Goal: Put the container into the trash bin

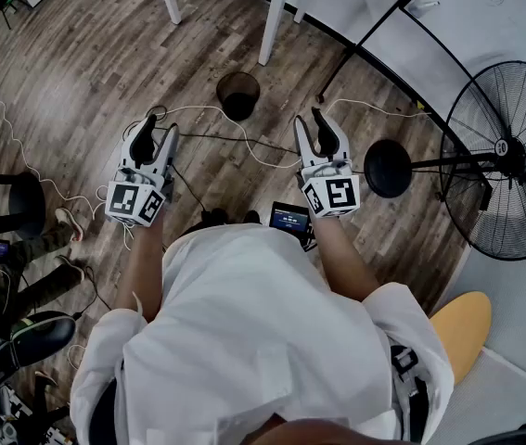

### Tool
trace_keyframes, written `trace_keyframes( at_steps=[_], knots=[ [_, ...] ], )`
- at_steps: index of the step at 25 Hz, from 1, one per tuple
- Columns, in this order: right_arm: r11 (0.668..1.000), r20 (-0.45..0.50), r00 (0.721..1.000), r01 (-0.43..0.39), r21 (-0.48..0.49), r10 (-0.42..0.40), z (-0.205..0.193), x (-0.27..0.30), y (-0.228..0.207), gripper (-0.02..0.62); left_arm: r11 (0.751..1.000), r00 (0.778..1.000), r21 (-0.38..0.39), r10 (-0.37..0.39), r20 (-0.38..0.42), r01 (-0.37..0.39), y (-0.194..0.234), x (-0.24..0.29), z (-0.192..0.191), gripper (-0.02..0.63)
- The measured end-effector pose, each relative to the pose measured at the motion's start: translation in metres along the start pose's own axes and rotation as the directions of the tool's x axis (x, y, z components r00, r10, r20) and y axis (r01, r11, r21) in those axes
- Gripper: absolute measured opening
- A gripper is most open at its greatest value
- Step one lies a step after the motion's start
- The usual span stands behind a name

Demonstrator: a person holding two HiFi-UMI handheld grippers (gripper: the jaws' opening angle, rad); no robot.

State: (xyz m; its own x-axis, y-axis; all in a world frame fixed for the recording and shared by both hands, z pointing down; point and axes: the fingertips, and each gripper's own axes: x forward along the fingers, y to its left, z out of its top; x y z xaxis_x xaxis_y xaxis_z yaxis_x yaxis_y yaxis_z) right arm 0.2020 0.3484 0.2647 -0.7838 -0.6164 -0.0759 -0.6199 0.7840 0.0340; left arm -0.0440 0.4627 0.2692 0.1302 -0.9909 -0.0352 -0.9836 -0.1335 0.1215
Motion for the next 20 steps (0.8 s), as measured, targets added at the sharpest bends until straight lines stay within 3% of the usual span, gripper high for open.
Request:
trace_keyframes(
  at_steps=[4, 12, 20],
  knots=[
    [0.999, 0.02, 0.999, -0.037, -0.019, 0.037, 0.007, 0.001, 0.016, 0.147, 0.999, 0.999, 0.044, -0.029, 0.02, 0.028, -0.007, -0.006, 0.011, 0.196],
    [1.0, 0.066, 0.998, -0.019, -0.006, 0.019, 0.017, -0.008, 0.037, 0.149, 0.998, 0.998, 0.022, -0.06, 0.012, 0.06, -0.008, -0.025, 0.002, 0.196],
    [1.0, 0.045, 0.999, 0.005, -0.01, -0.005, 0.016, -0.011, 0.045, 0.149, 0.997, 0.997, 0.024, -0.076, 0.034, 0.075, 0.002, -0.032, 0.009, 0.196]
  ],
)
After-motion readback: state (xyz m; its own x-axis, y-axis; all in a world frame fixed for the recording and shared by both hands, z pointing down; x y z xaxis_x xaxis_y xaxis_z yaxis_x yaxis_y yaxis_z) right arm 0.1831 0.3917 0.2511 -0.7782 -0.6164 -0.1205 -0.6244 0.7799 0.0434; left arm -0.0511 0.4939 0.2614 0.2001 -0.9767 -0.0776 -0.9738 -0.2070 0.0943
